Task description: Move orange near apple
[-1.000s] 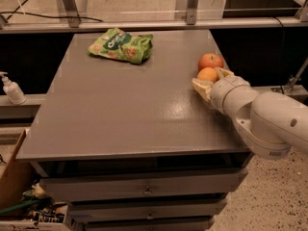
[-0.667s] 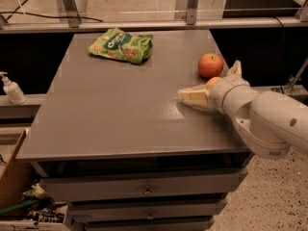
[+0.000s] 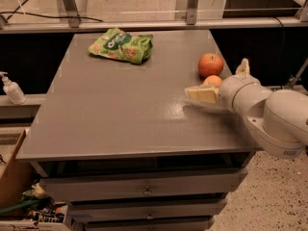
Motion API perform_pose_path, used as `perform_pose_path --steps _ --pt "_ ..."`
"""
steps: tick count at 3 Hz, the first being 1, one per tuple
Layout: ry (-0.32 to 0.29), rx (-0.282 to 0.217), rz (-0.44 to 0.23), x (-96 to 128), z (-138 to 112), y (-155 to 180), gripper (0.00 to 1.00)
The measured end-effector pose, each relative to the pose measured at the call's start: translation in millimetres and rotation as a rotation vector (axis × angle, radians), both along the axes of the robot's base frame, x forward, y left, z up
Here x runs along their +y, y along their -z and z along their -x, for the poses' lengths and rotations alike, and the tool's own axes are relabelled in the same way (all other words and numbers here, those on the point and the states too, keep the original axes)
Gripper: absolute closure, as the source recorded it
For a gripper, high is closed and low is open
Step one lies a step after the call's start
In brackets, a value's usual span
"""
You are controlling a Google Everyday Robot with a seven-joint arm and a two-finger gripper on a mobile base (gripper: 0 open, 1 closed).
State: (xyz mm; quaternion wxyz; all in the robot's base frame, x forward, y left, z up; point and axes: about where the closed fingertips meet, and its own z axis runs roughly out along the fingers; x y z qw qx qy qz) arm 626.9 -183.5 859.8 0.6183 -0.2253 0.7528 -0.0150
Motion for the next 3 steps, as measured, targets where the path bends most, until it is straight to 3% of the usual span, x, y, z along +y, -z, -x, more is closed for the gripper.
perform_pose_path --steps 1,2,3 --pt "-0.005 0.0 0.01 -22.7 12.2 -8.5 0.0" --pt "-0.057 0.036 0.012 -80.1 57.0 -24.5 0.0" --pt "-0.055 0.035 0.013 -79.8 56.4 -25.2 0.0"
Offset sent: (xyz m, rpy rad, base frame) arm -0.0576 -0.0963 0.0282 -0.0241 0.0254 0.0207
